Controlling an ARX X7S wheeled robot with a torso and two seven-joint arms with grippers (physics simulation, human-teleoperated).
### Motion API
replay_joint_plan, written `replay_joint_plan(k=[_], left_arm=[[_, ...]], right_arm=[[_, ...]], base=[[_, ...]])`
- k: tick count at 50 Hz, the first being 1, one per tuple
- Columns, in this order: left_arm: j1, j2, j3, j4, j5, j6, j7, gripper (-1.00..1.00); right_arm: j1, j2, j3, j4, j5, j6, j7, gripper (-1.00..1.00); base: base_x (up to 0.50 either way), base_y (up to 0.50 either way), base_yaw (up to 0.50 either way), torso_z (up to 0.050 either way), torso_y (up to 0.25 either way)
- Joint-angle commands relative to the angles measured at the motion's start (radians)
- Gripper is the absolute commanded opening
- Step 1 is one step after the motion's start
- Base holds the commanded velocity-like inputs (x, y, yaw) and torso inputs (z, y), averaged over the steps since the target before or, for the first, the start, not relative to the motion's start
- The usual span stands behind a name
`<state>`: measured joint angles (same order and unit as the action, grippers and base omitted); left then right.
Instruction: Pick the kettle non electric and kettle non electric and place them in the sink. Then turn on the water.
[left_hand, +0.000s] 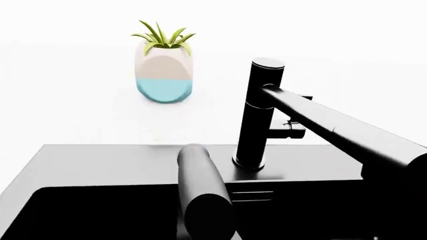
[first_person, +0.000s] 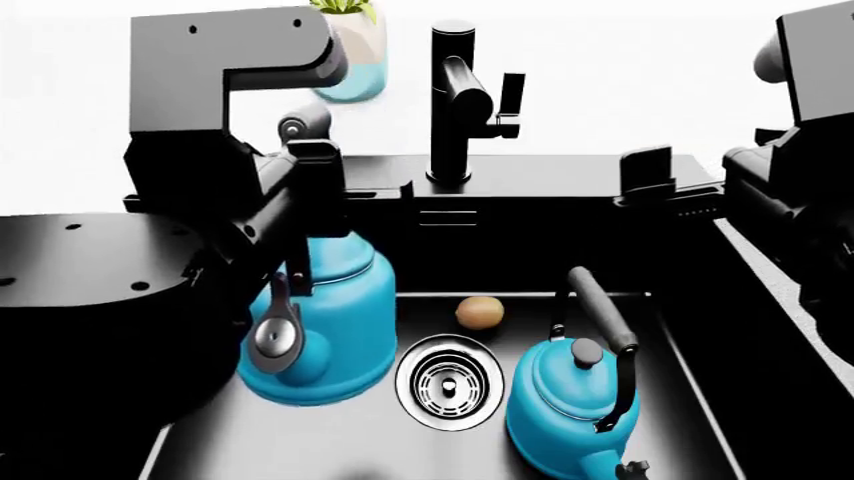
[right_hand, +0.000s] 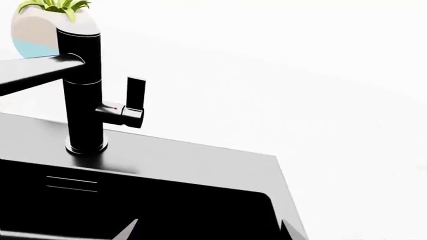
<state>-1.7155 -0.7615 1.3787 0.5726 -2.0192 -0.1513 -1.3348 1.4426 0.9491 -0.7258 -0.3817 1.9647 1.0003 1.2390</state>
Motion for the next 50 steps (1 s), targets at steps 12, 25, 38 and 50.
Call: replay_joint_plan(k=[12, 25, 38, 50], left_arm=[[0.075, 0.042, 0.027, 0.026, 0.058, 0.032, -0.025, -1.00], [0.126, 0.061, 0.063, 0.028, 0.088, 0.029, -0.027, -1.00], [0.185, 0.070, 0.111, -0.014, 0.124, 0.019, -0.020, -1.00], [0.206, 0.071, 0.138, -0.035, 0.133, 0.002, -0.026, -1.00]], right_arm=[[0.013, 0.009, -0.003, 0.000, 0.010, -0.003, 0.008, 1.00], [0.008, 0.005, -0.010, -0.003, 0.004, -0.006, 0.002, 1.00], [0.009, 0.005, -0.013, -0.001, 0.000, -0.008, -0.004, 1.00], [0.012, 0.012, -0.012, -0.003, -0.003, -0.011, -0.007, 1.00]], base=[[0.00, 0.00, 0.00, 0.001, 0.000], [0.00, 0.00, 0.00, 0.000, 0.001], [0.00, 0.00, 0.00, 0.001, 0.001], [0.00, 0.00, 0.00, 0.000, 0.001]])
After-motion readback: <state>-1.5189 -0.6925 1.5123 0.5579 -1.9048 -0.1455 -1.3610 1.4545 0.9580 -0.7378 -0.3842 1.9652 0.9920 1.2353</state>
